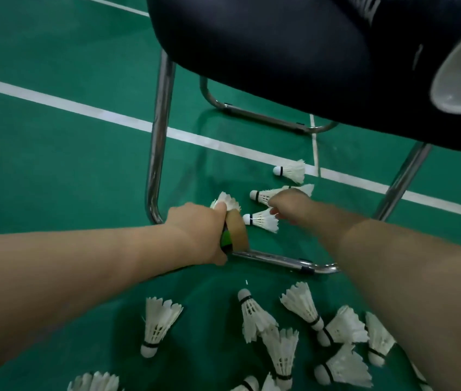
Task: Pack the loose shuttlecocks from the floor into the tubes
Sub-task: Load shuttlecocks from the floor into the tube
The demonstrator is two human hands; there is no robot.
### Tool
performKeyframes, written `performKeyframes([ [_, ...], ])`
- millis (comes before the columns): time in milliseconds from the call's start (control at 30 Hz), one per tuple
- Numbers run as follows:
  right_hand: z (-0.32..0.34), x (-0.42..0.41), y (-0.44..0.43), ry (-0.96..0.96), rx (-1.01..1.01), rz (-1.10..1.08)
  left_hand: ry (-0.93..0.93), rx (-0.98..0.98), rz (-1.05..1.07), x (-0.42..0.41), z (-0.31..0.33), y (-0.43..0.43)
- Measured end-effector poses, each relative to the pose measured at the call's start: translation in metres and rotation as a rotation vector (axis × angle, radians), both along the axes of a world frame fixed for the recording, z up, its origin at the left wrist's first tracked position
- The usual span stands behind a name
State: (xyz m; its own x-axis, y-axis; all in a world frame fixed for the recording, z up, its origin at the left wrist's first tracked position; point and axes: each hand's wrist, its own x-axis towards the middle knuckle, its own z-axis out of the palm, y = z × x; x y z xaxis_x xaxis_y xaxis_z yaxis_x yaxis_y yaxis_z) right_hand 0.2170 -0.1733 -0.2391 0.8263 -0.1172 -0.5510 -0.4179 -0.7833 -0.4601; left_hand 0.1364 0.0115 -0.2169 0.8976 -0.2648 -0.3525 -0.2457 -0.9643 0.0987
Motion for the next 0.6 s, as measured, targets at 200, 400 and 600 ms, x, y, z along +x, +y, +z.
performKeyframes([
  [200, 0.016, 0.021, -0.004, 0.081, -0.153, 0.184, -0.018, -0.069, 0.066, 0.003, 0.003, -0.006],
  [400, 0.0, 0.034, -0.011, 0.178, -0.268, 0.353, -0.079, -0.105, 0.176, 0.009, 0.007, -0.01],
  [600, -0.057, 0.023, -0.032, 0.15, -0.056, 0.062, -0.111, -0.076, 0.256, 0.004, -0.006, -0.005],
])
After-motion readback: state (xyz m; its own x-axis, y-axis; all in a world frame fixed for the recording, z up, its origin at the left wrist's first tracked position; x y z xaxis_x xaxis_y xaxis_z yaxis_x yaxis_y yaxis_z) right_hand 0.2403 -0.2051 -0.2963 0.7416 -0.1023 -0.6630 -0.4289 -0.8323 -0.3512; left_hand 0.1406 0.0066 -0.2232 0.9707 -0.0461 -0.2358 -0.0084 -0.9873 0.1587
